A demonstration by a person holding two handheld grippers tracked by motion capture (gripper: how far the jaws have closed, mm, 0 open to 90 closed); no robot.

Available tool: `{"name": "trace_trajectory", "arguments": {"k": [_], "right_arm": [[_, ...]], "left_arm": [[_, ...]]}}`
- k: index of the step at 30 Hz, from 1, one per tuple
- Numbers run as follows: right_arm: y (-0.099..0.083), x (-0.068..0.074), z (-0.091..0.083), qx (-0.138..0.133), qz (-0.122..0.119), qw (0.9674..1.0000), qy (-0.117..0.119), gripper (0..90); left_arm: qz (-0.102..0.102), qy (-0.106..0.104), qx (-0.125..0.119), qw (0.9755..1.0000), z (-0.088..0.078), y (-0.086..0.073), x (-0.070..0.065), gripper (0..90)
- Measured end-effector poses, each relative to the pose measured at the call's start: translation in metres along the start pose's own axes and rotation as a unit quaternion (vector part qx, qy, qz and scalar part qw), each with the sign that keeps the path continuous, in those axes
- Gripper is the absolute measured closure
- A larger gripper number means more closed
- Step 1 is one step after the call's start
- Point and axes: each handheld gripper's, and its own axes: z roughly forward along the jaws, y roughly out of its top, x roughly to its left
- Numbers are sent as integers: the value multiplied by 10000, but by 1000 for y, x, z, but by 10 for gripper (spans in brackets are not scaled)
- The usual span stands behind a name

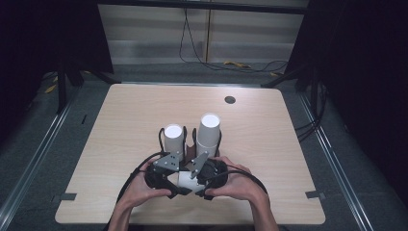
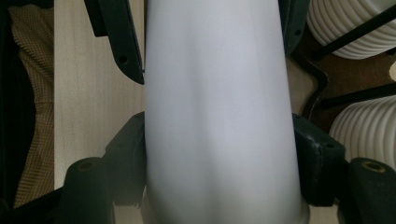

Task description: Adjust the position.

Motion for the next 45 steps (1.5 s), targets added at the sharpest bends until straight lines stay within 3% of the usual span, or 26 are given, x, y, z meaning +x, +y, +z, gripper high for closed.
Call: {"name": "trace_trajectory", "arguments": {"k": [5,12,17,23,35,42,45], "right_arm": [[0,0,-1,-55,-3,10000,39,307],[-5,0,2,-138,44,9997,183,295],[-8,1,3,-223,166,9993,229,263],[-12,-1,0,-491,239,9985,51,162],[-26,0,0,-755,676,9948,-71,153],[-43,3,3,-1017,989,9895,-273,155],[-51,6,2,-1236,1169,9844,-449,142]], "left_arm": [[33,-34,109,9999,4,0,0,290],[147,-271,217,9993,5,-1,0,330],[152,-232,187,9994,5,0,-3,341],[174,-149,107,9997,0,0,-5,342],[-106,-17,-561,9984,-14,-8,-9,341],[-147,87,-794,9967,-20,-13,-11,340],[-205,71,-938,9954,-20,-15,-12,340]]}}
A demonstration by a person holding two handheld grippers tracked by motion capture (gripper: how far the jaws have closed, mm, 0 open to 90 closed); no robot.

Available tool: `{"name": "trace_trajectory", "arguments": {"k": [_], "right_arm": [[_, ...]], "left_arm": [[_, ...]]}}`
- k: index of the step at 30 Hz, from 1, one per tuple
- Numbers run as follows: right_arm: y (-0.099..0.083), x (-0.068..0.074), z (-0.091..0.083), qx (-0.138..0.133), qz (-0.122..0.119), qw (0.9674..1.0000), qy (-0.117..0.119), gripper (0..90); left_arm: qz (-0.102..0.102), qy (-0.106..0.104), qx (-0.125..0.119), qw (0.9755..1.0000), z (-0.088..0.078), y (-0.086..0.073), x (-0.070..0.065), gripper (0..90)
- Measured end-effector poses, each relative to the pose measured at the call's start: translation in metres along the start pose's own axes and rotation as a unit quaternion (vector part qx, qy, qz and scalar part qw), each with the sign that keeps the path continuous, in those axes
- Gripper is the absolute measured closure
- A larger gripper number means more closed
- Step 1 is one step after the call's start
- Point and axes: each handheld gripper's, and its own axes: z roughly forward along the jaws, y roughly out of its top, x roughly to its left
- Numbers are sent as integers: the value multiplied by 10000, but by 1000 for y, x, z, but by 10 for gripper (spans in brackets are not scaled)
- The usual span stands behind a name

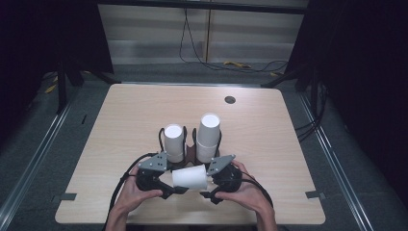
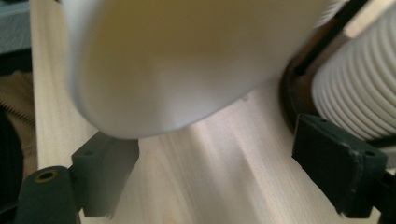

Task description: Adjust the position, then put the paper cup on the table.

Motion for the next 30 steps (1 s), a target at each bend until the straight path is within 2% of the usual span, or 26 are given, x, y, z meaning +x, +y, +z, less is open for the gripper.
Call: {"name": "trace_trajectory", "arguments": {"k": [2,6,10,11,12,16,19,24,26,30], "right_arm": [[-7,1,-3,-245,141,9996,-32,145],[-18,1,-7,-642,342,9973,-132,140],[-26,5,-7,-884,416,9952,-101,142],[-29,7,-7,-950,448,9944,-119,142],[-30,8,-7,-979,470,9940,-129,143],[-38,10,-8,-1317,586,9894,-151,146],[-42,10,-9,-1537,696,9856,-127,141],[-43,11,-10,-1743,754,9818,-60,138],[-43,11,-10,-1855,785,9795,-21,138],[-42,11,-11,-2091,833,9743,1,138]], "left_arm": [[1,63,-83,9999,0,0,0,340],[-38,55,-233,9997,-1,-3,-2,340],[-109,183,-355,9991,1,-8,-2,340],[-116,159,-372,9991,1,-10,-2,340],[-127,193,-469,9986,1,-11,-3,340],[-80,261,-657,9975,1,-14,-5,340],[-27,235,-759,9968,4,-17,-4,339],[-66,265,-911,9955,3,-21,-4,338],[-38,273,-848,9960,4,-22,-4,337],[-57,264,-939,9952,5,-26,-3,337]]}}
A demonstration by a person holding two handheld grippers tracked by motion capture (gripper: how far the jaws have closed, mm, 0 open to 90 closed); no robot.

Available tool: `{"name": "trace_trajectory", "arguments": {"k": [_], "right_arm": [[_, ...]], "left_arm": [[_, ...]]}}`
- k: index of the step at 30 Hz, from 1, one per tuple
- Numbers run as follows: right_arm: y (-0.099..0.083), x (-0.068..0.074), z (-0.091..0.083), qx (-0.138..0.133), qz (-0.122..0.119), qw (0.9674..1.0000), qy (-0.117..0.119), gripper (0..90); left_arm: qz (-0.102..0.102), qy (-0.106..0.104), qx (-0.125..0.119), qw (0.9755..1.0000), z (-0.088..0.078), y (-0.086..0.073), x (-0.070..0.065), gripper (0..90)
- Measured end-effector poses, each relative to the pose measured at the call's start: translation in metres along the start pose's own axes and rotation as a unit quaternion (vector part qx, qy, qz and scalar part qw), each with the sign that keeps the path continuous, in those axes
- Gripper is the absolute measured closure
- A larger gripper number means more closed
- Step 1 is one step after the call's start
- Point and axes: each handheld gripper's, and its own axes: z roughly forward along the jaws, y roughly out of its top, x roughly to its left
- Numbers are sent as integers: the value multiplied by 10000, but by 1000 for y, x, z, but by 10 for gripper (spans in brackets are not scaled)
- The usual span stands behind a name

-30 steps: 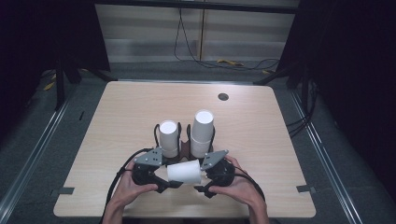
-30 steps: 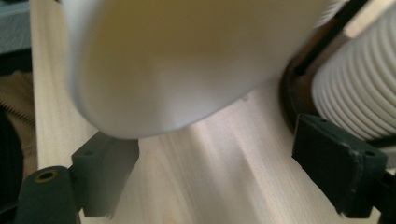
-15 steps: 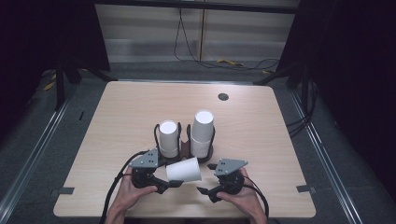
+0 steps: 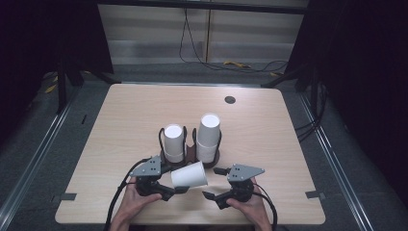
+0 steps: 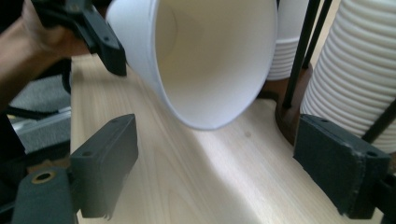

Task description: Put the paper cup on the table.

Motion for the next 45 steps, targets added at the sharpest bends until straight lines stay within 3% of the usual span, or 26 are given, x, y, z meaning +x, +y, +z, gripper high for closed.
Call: {"name": "trace_trajectory", "arguments": {"k": [6,16,21,27,38,45], "right_arm": [[2,0,0,-181,32,9998,35,136],[5,-1,1,-469,141,9986,198,135],[8,-4,1,-594,177,9977,279,134],[17,-5,7,-569,136,9974,410,132],[31,-12,20,-471,200,9942,946,124],[30,-13,21,-394,268,9932,1063,131]], "left_arm": [[4,72,-138,9999,-1,-3,-1,335],[-7,20,-362,9993,2,-5,-2,335],[37,27,-299,9995,2,-5,-3,335],[37,-83,-237,9997,7,-4,-5,334],[74,-179,-249,9995,9,-1,-5,333],[86,-241,-219,9994,11,-2,-4,330]]}}
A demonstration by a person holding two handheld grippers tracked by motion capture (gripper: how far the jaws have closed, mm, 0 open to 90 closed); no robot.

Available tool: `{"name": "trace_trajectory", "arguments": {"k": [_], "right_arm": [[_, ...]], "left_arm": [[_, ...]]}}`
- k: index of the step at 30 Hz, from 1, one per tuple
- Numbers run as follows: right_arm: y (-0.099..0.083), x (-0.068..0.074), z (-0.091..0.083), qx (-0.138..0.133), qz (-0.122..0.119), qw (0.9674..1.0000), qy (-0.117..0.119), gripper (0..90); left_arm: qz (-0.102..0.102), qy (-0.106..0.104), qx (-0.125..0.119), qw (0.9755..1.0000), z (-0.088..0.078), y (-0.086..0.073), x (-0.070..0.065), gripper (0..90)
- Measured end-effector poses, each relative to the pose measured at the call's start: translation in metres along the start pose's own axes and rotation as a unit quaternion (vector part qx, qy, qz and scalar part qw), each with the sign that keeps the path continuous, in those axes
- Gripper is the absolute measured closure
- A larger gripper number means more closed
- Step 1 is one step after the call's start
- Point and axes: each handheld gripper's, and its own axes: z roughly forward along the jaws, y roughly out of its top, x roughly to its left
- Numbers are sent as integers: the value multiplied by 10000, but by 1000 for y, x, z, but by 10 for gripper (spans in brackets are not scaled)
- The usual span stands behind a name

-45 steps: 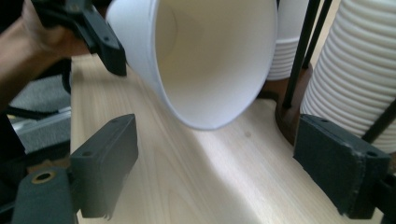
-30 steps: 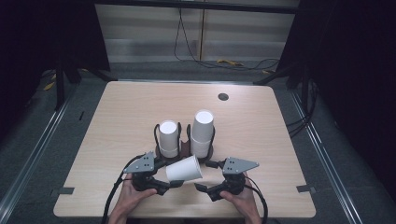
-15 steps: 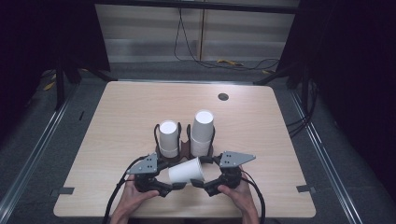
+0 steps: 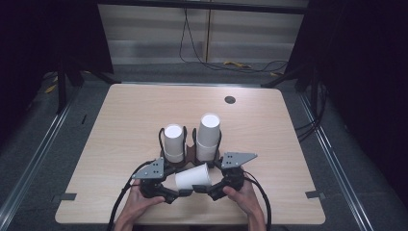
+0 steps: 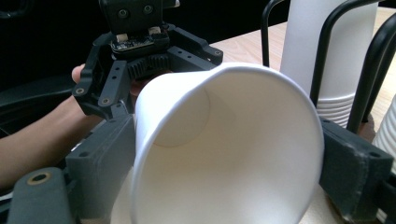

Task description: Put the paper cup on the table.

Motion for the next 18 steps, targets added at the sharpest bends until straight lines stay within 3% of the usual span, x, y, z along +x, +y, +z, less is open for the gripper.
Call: {"name": "trace_trajectory", "arguments": {"k": [12,18], "right_arm": [[0,-1,-7,-112,20,9999,70,200],[0,-1,-9,-145,40,9998,115,229]], "left_arm": [[-187,-75,-45,9998,2,0,4,289],[-137,30,-66,9999,3,0,4,246]]}}
